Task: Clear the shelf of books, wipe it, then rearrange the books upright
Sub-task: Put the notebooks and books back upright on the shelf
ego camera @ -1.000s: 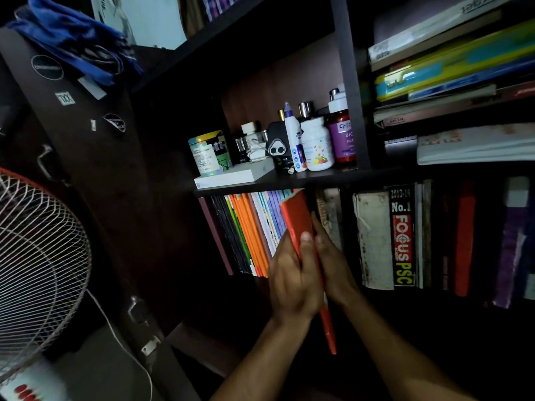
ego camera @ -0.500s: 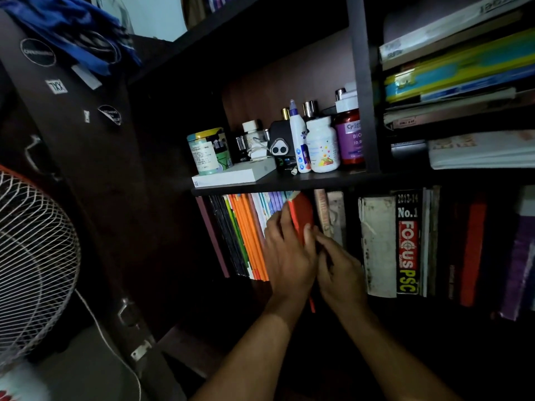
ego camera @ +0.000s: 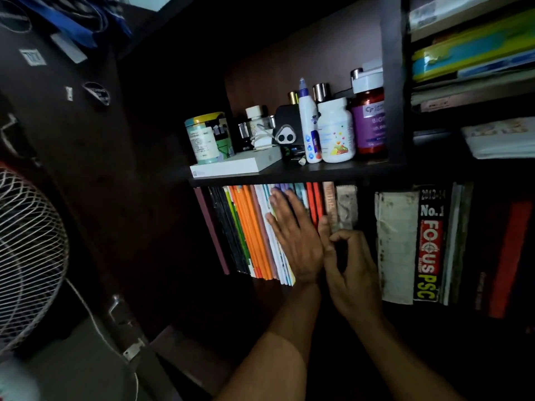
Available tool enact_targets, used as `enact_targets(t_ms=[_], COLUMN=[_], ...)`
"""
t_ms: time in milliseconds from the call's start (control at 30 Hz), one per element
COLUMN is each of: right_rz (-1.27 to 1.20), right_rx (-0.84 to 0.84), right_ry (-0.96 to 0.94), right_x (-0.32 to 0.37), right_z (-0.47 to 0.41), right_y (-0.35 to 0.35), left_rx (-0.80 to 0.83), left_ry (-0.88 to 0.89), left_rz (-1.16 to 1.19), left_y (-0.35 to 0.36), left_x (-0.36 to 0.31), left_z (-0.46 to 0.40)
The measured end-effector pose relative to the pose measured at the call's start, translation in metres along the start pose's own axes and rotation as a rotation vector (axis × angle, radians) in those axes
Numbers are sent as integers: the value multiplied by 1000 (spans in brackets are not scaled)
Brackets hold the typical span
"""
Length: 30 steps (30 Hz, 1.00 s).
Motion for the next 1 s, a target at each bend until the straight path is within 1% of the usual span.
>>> enact_targets(t_ms=[100, 167, 200, 233, 300, 367, 400, 433, 500, 567, 667, 733, 800, 833, 933, 1000], right_rz=[63, 119, 142, 163, 229, 307, 340, 367, 435, 503, 543, 620, 724, 761, 812, 822], right_rx=[77, 79, 80, 83, 83, 108, 149, 209, 331, 403, 454, 467, 475, 479, 481, 483], right_ry=[1, -23, -46, -66, -108, -180, -225, -273, -303, -277, -219, -207, -215, -215, -214, -212], right_x=[2, 3, 3, 2, 4, 15, 22, 29, 29, 20, 10, 13, 15, 15, 13, 13], right_z=[-4, -4, -4, -3, -2, -2, 0, 0, 3, 1, 0, 1, 1, 0, 0, 0], right_y=[5, 7, 9, 8, 7, 14, 20, 32, 51, 61, 65, 66, 65, 64, 64, 64], left_rx=[151, 172, 161, 140, 31, -80, -85, -64, 33, 95, 181, 262, 289, 270, 232, 227], left_ry=[78, 57, 11, -63, -282, -519, -590, -606, -539, -518, -590, -637, -623, -574, -334, -283], left_rz=[-32, 26, 94, 186, 342, 401, 409, 397, 337, 241, 174, 132, 166, 189, 175, 225], left_y=[4, -1, -6, -9, -21, -31, -33, -34, -29, -21, -14, -17, -24, -29, -41, -43], left_x=[20, 29, 35, 41, 68, 110, 127, 143, 153, 154, 151, 152, 147, 140, 108, 102], left_z=[25, 39, 41, 43, 41, 41, 41, 35, 25, 21, 21, 21, 18, 16, 13, 10])
Point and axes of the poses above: each hand's wrist, its own z-axis away from the middle knuckle, its own y-axis out of the palm, x = y × z, the point moved 6 cm from there along -z, towards the middle knuckle, and after that the axes turned 15 degrees about x, right-handed, at the moved point
